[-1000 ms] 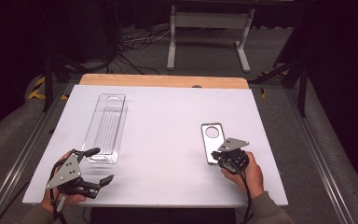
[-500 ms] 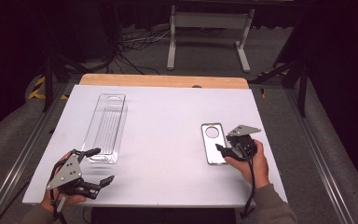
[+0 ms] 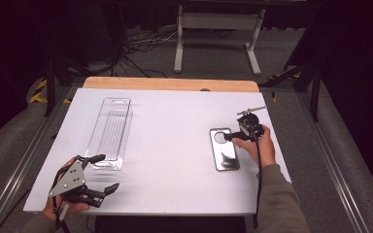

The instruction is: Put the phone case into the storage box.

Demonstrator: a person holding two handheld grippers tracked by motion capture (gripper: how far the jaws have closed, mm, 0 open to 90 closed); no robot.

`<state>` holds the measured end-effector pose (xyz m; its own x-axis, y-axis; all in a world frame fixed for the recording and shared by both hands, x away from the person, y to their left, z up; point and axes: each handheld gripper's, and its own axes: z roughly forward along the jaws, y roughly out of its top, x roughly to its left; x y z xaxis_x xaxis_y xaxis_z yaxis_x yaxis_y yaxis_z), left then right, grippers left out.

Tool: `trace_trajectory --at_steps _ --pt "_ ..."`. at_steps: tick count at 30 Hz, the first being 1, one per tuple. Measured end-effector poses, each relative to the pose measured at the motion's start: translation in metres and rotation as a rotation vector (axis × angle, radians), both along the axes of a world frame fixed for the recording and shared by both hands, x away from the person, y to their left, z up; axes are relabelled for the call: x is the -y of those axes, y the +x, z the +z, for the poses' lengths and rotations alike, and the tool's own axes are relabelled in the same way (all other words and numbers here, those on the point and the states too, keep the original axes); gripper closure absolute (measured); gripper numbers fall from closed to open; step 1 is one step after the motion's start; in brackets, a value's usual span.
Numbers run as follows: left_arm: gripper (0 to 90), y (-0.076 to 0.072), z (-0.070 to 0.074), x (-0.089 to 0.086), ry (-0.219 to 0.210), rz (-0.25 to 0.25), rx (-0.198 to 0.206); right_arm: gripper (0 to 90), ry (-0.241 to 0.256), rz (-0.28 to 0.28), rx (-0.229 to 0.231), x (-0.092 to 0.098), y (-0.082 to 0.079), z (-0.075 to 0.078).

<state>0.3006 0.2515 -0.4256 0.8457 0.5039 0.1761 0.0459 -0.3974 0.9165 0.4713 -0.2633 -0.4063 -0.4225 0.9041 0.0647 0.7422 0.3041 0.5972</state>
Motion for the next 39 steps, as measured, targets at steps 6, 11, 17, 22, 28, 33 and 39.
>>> trace_trajectory --at_steps 6,11,17,22,28,33,39 --pt "5.5 0.000 0.000 -0.001 -0.003 -0.003 0.002 46.5 -0.046 -0.002 -0.071 -0.003 0.024 -0.004" --pt "5.5 0.000 0.000 -0.002 -0.006 -0.001 -0.002 53.0 -0.070 -0.011 -0.143 -0.004 0.036 -0.010" --pt "5.5 0.000 0.000 -0.003 -0.009 -0.008 -0.008 63.5 -0.108 -0.025 -0.167 -0.005 0.045 -0.008" --pt "5.5 0.000 -0.001 -0.004 -0.018 -0.009 -0.007 73.3 -0.117 -0.004 -0.194 -0.008 0.052 -0.013" --pt "5.5 0.000 -0.001 -0.003 -0.004 -0.017 -0.009 83.1 -0.136 0.011 -0.197 -0.014 0.053 -0.013" --pt "5.5 0.000 -0.001 -0.003 -0.003 -0.018 -0.011 85.7 -0.183 -0.002 -0.186 -0.020 0.051 -0.013" --pt "5.5 0.000 -0.002 -0.002 0.004 -0.021 -0.014 86.5 -0.194 -0.003 -0.173 -0.021 0.049 -0.014"
